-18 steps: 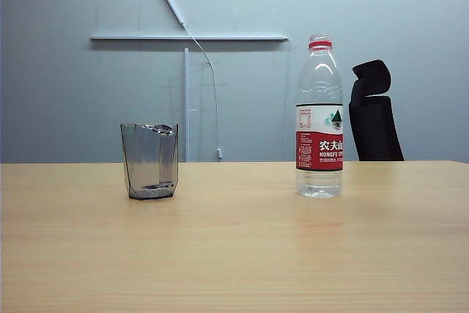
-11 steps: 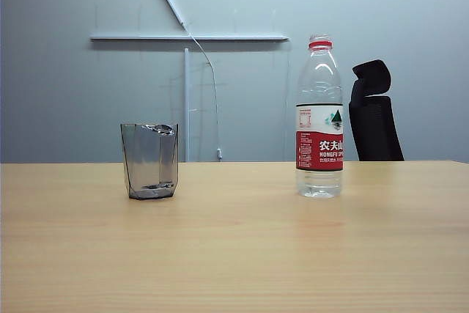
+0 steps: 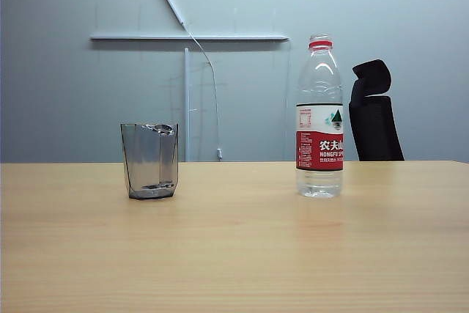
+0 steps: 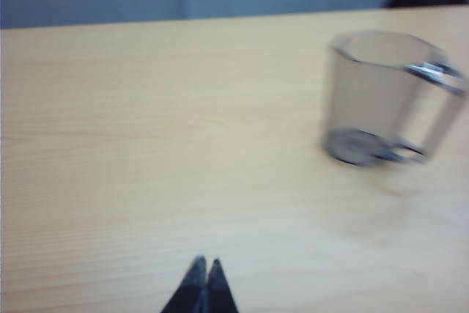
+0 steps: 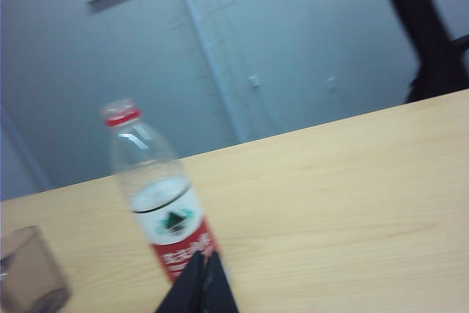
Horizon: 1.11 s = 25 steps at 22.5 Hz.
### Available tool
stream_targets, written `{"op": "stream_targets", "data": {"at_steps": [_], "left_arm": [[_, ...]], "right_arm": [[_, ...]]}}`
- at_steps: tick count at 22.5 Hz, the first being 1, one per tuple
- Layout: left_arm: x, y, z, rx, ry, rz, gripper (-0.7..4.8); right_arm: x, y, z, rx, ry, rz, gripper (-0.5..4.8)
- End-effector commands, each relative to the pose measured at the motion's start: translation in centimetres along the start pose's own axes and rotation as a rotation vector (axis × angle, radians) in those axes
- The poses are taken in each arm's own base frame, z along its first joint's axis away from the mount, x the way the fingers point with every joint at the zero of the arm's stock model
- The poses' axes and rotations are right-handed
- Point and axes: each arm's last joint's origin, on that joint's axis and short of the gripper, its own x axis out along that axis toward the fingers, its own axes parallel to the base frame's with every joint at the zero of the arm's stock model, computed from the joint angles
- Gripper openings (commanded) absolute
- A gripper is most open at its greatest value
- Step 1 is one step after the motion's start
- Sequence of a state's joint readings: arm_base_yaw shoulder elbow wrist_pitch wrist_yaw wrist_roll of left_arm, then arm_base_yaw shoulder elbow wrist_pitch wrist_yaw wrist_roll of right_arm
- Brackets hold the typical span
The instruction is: Pick up the mineral water bottle on the table and pour water into the mug until it's half full.
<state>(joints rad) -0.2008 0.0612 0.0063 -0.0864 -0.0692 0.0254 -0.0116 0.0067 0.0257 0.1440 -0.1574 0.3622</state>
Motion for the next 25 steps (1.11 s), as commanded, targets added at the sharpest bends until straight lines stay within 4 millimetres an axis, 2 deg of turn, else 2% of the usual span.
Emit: {"op": "stream_targets", "data": {"at_steps": [1, 2, 4, 5, 6, 7, 10, 13, 14, 16, 17, 21, 25], "left_arm": [[0.0, -1.3, 0.0, 0.016, 0.009, -0.124, -0.02], [0.0, -1.6, 0.0, 0.022, 0.012, -0.161, -0.02], [-0.2, -2.3, 0.0, 0.031, 0.008, -0.224, -0.02], [-0.3, -2.5, 0.0, 0.034, 0.007, -0.244, -0.02], [-0.3, -2.6, 0.0, 0.036, 0.007, -0.257, -0.02], [-0.3, -2.6, 0.0, 0.036, 0.006, -0.259, -0.02], [-0.3, -2.6, 0.0, 0.036, 0.005, -0.259, -0.02], [-0.3, -2.6, 0.0, 0.036, 0.006, -0.259, -0.02], [-0.3, -2.6, 0.0, 0.036, 0.005, -0.259, -0.02], [-0.3, -2.6, 0.0, 0.036, 0.005, -0.259, -0.02], [-0.3, -2.6, 0.0, 0.036, 0.006, -0.259, -0.02], [-0.3, -2.6, 0.0, 0.036, 0.005, -0.259, -0.02], [-0.3, -2.6, 0.0, 0.036, 0.006, -0.259, -0.02]], "right_arm": [[0.3, 1.2, 1.1, 0.045, 0.044, 0.065, 0.00], [0.5, 1.5, 1.3, 0.048, 0.062, 0.085, 0.03], [1.4, 2.4, 1.2, 0.055, 0.136, 0.092, 0.71], [2.2, 3.0, 0.7, 0.028, 0.188, 0.083, 1.94], [3.1, 3.7, 0.0, 0.009, 0.213, 0.078, 3.98], [3.6, 4.0, -0.4, 0.005, 0.220, 0.065, 4.79], [5.8, 5.4, -2.3, -0.069, 0.205, -0.036, 4.79], [8.6, 6.0, -4.7, -0.138, 0.197, -0.019, 4.79], [10.3, 6.4, -5.7, -0.166, 0.204, 0.006, 4.79], [12.1, 6.9, -6.7, -0.194, 0.202, 0.015, 4.79], [13.7, 7.2, -7.7, -0.194, 0.193, 0.001, 4.79], [16.5, 7.6, -9.9, -0.207, 0.216, -0.023, 4.79], [18.5, 7.3, -11.2, -0.245, 0.219, -0.080, 4.79]]}}
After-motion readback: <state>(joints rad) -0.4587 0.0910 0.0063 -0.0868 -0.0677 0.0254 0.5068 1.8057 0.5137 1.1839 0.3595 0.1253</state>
